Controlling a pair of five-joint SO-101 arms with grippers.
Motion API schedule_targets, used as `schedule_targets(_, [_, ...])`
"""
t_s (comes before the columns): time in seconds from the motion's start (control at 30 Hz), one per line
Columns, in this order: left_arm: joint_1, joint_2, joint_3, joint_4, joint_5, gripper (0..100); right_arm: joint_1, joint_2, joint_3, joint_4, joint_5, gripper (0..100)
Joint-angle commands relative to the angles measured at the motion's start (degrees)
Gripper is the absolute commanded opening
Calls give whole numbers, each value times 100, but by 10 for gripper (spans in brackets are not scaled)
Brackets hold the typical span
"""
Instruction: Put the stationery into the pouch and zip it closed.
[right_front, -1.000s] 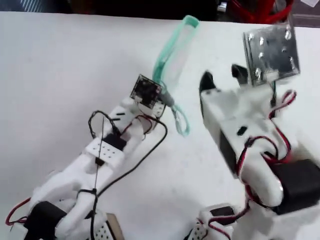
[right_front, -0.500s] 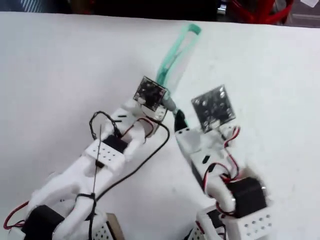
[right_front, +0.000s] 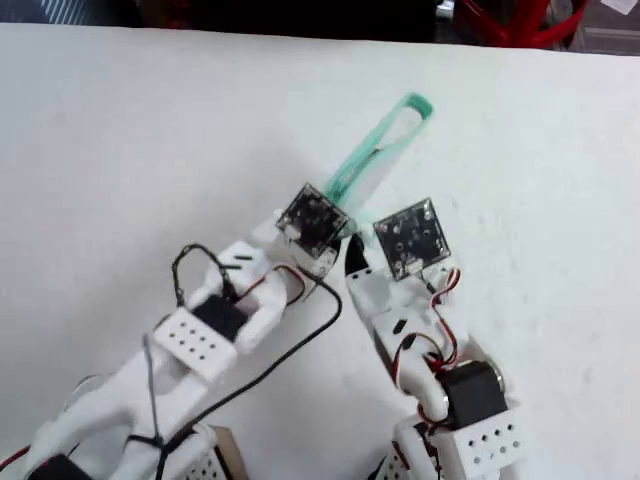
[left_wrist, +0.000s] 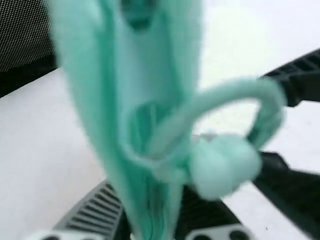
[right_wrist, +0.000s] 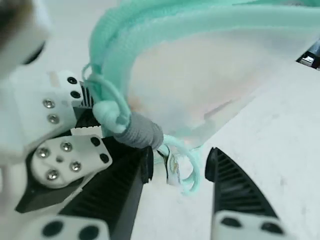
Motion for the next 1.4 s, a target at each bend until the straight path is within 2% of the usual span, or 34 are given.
schedule_targets(0.0, [119, -400, -44, 0, -44, 23, -119, -409, 44, 13, 0, 173])
schedule_targets(0.17, [119, -400, -35, 18, -53, 23, -505, -1622, 53, 778, 9, 173])
schedule_targets(0.3, [163, -409, -18, 53, -53, 23, -593, -2519, 334, 760, 44, 176])
schedule_targets(0.4, [171, -435, 9, 193, -70, 23, -611, -2343, 633, 576, 53, 190])
schedule_targets(0.53, [171, -435, 0, 246, -70, 23, -637, -2193, 563, 549, 299, 262])
schedule_targets(0.77, [295, -444, -9, 484, -79, 23, -1121, -2308, 229, 778, 422, 262])
schedule_targets(0.93, [303, -444, 26, 501, -88, 23, -1376, -2273, 229, 251, 1090, 192])
schedule_targets(1.0, [453, -444, 44, 536, -88, 23, -1367, -2264, 229, -13, 1108, 164])
schedule_targets(1.1, [673, -444, 185, 484, -114, 23, -1385, -2079, 264, -75, 1108, 180])
schedule_targets(1.27, [558, -444, 211, 334, -264, 23, -1358, -1393, 79, -224, 1108, 190])
schedule_targets(1.37, [558, -435, 220, 334, -290, 23, -1358, -1103, 70, -233, 1108, 144])
